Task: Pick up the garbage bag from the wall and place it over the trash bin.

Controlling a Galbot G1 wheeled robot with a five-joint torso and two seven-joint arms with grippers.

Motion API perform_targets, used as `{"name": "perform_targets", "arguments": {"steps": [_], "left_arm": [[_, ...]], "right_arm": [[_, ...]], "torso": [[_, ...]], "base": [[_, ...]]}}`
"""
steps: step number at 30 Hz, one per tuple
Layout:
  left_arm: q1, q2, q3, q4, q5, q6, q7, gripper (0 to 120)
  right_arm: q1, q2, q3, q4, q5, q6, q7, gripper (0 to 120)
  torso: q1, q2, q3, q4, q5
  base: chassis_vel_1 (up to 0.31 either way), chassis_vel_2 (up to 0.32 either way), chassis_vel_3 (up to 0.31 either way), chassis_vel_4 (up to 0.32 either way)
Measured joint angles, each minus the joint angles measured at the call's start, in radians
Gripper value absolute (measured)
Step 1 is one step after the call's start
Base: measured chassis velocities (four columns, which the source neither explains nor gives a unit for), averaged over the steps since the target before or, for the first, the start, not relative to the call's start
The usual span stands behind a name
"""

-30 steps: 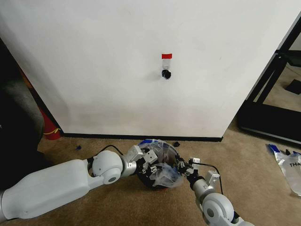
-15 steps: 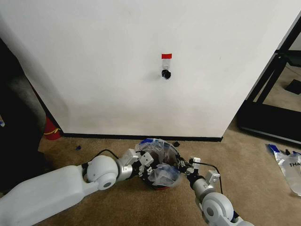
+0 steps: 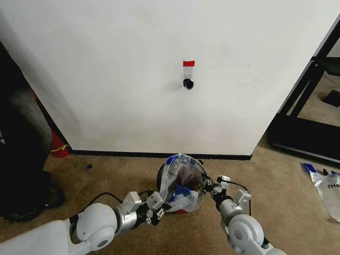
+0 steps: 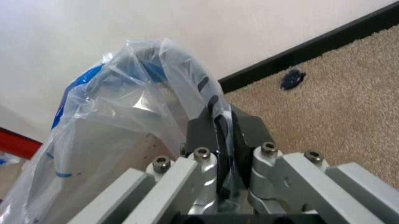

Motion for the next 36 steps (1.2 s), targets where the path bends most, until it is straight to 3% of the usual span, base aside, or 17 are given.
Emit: {"name": "perform_targets", "arguments": {"steps": [3,8,13,16,19,21,22,28,36], "left_arm": [[-0.009,-0.018,0.002,0.024,0.007,-0.016,-0.001,0],[0.0,0.001,-0.013,-0.015,0.003,-0.017,-0.02,0],[0.003,0.028,-0.094,-0.101,-0.051,0.003,-0.055,21],[0.005,0.032,-0.148,-0.127,-0.084,0.015,-0.068,27],[-0.011,0.022,-0.244,-0.154,-0.148,0.041,-0.099,41],[-0.016,0.019,-0.25,-0.154,-0.153,0.044,-0.106,43],[-0.037,-0.002,-0.256,-0.15,-0.165,0.062,-0.146,50],[-0.087,-0.082,-0.147,-0.074,-0.152,0.132,-0.301,72],[-0.145,-0.162,-0.042,0.035,-0.137,0.148,-0.369,98]], "right_arm": [[-0.001,0.004,0.0,0.006,0.001,-0.004,0.006,1],[0.003,0.006,-0.001,-0.005,-0.005,-0.004,0.003,1],[0.001,0.008,0.006,-0.02,-0.033,0.006,-0.008,1],[0.001,0.009,0.006,-0.024,-0.04,0.009,-0.012,1],[0.002,0.011,0.006,-0.026,-0.05,0.012,-0.015,1],[0.002,0.011,0.006,-0.026,-0.052,0.012,-0.015,1],[0.001,0.012,0.003,-0.027,-0.058,0.013,-0.017,1],[0.017,0.017,-0.018,-0.036,-0.072,0.014,-0.018,1],[0.009,0.013,-0.017,-0.028,-0.08,0.014,-0.018,1]], "torso": [[0.0,0.0,0.0,0.0,0.0],[0.0,0.0,0.0,0.0002,0.0001],[0.0,0.0,0.0,0.0,0.0001],[0.0,0.0,0.0,0.0002,0.0002],[0.0,0.0,0.0,0.0002,0.0004],[0.0,0.0,0.0,0.0002,0.0003],[0.0,0.0,0.0,0.0001,0.0002],[0.0,0.0,0.0,0.0003,0.0002],[0.0,0.0,0.0,0.0001,0.0002]], "base": [[0.0,0.0,0.0,0.0],[0.0,0.0,0.0,0.0],[0.0,0.0,0.0,0.0],[0.0,0.0,0.0,0.0],[0.0,0.0,0.0,0.0],[0.0,0.0,0.0,0.0],[0.0,0.0,0.0,0.0],[0.0,0.0,0.0,0.0],[0.0,0.0,0.0,0.0]]}}
